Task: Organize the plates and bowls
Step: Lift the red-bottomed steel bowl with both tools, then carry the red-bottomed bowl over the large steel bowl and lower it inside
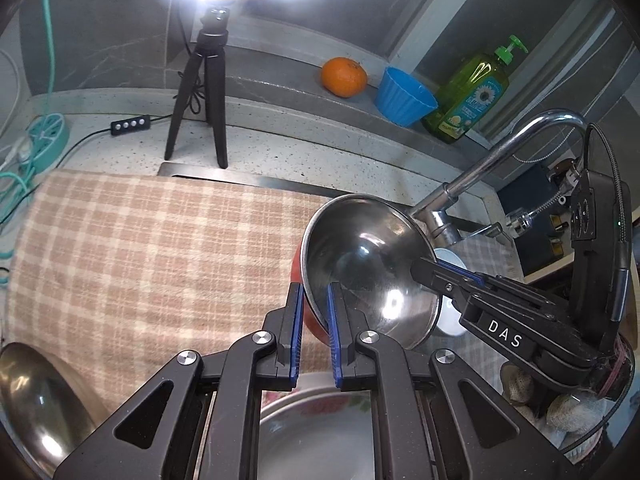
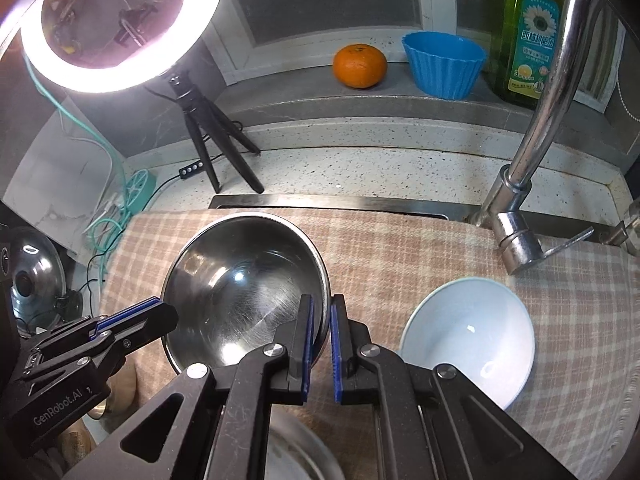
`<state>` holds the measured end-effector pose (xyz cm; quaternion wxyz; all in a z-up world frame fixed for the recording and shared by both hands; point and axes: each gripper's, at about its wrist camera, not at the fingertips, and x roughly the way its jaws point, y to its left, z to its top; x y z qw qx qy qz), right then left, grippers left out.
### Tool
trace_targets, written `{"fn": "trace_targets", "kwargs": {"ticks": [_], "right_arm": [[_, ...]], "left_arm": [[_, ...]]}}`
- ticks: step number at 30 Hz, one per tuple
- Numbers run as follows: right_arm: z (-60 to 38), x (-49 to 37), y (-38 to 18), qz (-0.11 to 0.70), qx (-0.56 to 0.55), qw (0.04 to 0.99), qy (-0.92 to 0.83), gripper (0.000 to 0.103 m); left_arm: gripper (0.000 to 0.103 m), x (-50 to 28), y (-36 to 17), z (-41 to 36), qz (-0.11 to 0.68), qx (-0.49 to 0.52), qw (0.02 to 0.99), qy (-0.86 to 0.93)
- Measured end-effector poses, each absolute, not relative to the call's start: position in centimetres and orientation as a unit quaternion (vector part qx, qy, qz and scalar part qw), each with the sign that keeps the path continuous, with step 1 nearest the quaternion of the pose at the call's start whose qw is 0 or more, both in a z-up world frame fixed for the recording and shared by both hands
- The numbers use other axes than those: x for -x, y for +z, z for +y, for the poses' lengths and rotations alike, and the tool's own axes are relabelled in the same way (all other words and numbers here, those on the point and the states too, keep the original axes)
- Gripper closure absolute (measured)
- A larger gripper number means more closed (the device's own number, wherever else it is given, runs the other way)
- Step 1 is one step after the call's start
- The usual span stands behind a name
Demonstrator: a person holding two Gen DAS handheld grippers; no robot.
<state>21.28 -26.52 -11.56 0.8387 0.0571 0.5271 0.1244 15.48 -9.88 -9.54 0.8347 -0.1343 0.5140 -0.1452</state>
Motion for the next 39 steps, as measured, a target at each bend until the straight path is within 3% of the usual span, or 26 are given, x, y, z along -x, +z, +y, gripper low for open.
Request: {"fn": "trace_targets", "kwargs": {"ticks": [39], "right_arm": [[-7.0, -13.0, -10.1, 0.526, 0.009, 0.811, 0.255, 0.094]], "left_arm": [[0.093, -4.4, -7.9, 7.9, 0.488, 0.201, 0.849, -0.029]]}}
